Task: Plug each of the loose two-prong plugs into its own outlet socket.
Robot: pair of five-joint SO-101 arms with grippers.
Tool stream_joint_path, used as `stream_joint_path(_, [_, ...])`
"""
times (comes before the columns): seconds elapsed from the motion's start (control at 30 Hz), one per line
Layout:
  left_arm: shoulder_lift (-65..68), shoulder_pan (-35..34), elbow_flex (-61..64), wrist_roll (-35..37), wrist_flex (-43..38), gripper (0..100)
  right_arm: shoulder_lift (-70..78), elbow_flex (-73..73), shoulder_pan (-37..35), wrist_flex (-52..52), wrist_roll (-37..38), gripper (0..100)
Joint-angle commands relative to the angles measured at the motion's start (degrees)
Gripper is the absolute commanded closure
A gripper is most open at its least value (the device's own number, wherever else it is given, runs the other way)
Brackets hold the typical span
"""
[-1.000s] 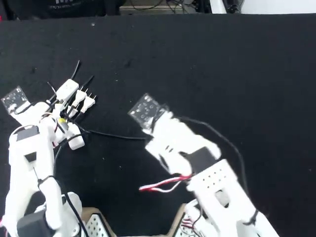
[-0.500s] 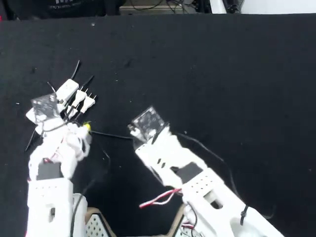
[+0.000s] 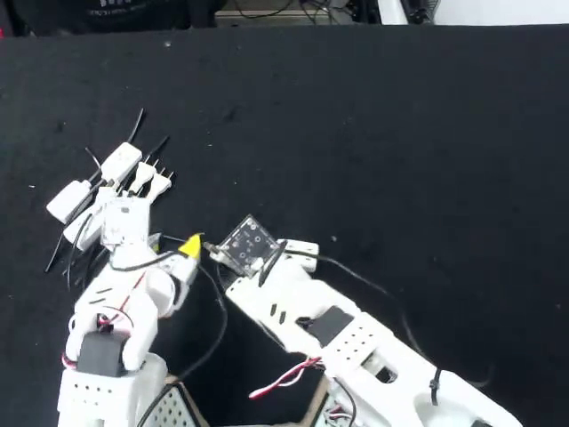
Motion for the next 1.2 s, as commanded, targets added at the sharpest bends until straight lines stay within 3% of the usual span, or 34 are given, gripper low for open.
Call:
stream_joint_path(0.0, [-3.08,3.74,-0.22,-0.62,2.11,79,-0.13,-0.04,-2.64,-1.05,0.26,98.8])
stream_joint_path(0.43, [-3.87,3.30,0.66,-2.90,2.20,79,-0.31,-0.75,-2.73,1.23,4.92,98.8])
stream_joint_path(0.7, [-3.96,-5.85,-2.15,-2.55,2.11,79,-0.31,-0.66,-2.64,1.23,4.92,98.8])
stream_joint_path(1.17, [-3.96,0.66,-3.91,-2.55,2.11,79,-0.13,-0.66,-3.34,1.23,4.92,98.8])
